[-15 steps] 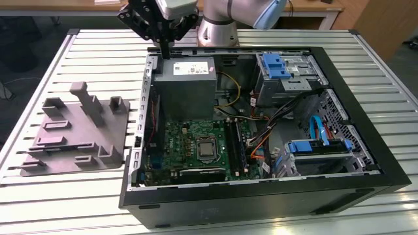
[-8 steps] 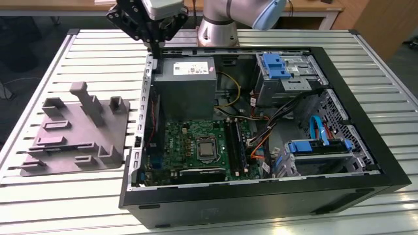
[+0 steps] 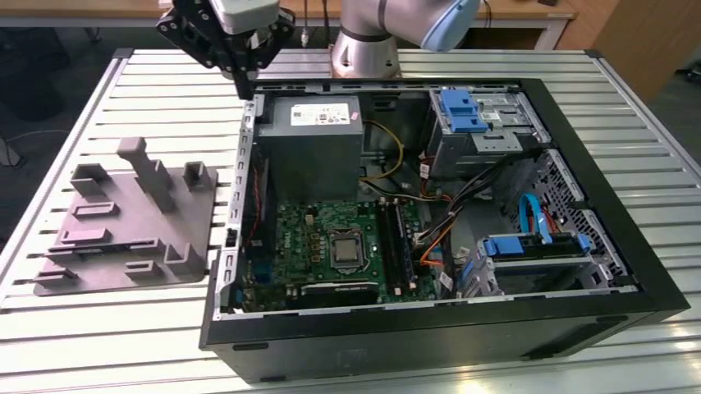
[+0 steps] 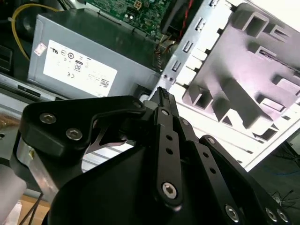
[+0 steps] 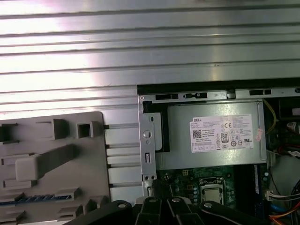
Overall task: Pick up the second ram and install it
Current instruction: 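Reach for the second ram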
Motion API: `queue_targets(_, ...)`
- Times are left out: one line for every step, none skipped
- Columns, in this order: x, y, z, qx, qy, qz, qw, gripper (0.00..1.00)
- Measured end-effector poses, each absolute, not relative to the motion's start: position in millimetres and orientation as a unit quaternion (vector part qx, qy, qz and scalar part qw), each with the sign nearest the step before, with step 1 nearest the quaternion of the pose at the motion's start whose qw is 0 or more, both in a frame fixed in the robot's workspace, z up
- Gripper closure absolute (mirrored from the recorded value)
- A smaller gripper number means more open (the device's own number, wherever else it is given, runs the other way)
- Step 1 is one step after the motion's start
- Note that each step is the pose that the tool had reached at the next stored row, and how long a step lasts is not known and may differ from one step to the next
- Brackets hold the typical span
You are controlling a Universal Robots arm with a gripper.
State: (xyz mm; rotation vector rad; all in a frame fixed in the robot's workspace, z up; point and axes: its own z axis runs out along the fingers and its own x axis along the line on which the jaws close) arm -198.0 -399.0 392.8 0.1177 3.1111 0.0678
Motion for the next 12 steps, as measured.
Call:
queue_targets(-201,-399,393,0.038,0.999,0.022,0.014,0.89)
queue_targets(-205,-399,393,0.038,0.999,0.022,0.014,0.89)
queue_targets(-209,-399,393,0.038,0.999,0.022,0.014,0.89)
queue_targets(-213,-399,393,0.038,0.999,0.022,0.014,0.89)
queue_targets(-216,-399,393,0.038,0.999,0.022,0.014,0.89)
queue_targets(-220,-399,393,0.038,0.999,0.022,0.014,0.89)
queue_targets(-223,-399,393,0.038,0.999,0.022,0.014,0.89)
queue_targets(-226,-399,393,0.038,0.999,0.022,0.014,0.89)
queue_targets(-229,-399,393,0.038,0.999,0.022,0.014,0.89)
queue_targets(-232,-399,393,0.038,0.999,0.022,0.014,0.89)
queue_targets(-235,-399,393,0.038,0.999,0.022,0.014,0.89)
queue_targets(-238,-399,393,0.038,0.999,0.022,0.014,0.89)
